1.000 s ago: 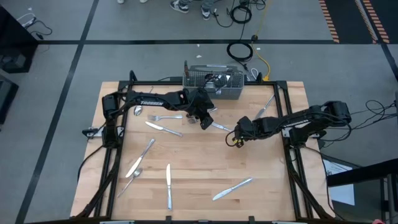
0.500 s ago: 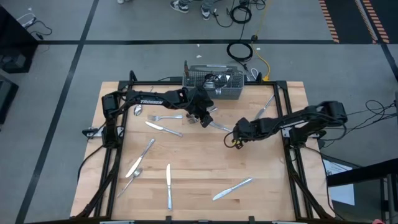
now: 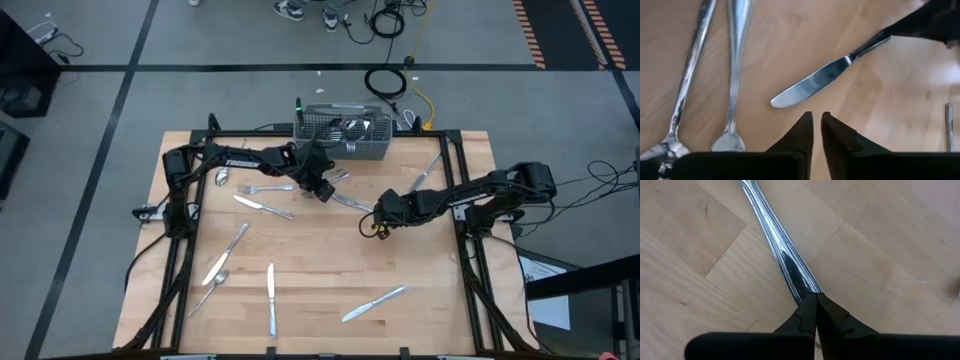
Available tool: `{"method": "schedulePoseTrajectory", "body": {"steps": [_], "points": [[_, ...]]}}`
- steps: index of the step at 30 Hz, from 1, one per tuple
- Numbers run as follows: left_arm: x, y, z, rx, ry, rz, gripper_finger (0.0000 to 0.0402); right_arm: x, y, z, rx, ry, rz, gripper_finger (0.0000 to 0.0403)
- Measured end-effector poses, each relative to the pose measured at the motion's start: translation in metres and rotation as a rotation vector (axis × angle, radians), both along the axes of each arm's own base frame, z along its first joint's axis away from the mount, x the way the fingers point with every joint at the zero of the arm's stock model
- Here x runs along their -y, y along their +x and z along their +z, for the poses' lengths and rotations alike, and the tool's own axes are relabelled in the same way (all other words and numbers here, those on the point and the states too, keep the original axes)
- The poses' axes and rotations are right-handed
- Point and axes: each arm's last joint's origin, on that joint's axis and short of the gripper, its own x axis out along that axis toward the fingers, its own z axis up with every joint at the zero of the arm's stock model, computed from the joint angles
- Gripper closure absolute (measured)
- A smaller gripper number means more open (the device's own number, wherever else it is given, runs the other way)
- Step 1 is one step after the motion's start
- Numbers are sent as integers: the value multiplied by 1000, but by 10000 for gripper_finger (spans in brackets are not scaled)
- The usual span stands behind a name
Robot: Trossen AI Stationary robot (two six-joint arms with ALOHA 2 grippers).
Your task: Sort silverware
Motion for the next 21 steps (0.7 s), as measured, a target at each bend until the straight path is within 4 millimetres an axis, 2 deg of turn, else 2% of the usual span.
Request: {"method": "schedulePoseTrajectory", "body": {"steps": [5,9,12,16,21], "points": [[-3,-2,-3,12,-54,26,296,0,0,0,2,1,0,403],[-5,3,-4,53,-101,87,248,0,0,0,0,2,3,403],[-3,5,-11,31,-110,105,222,0,0,0,0,3,4,403],[4,7,-23,-36,-100,143,213,0,0,0,3,4,6,403],[9,9,-25,-62,-25,193,212,0,1,-1,0,2,23,403]]}}
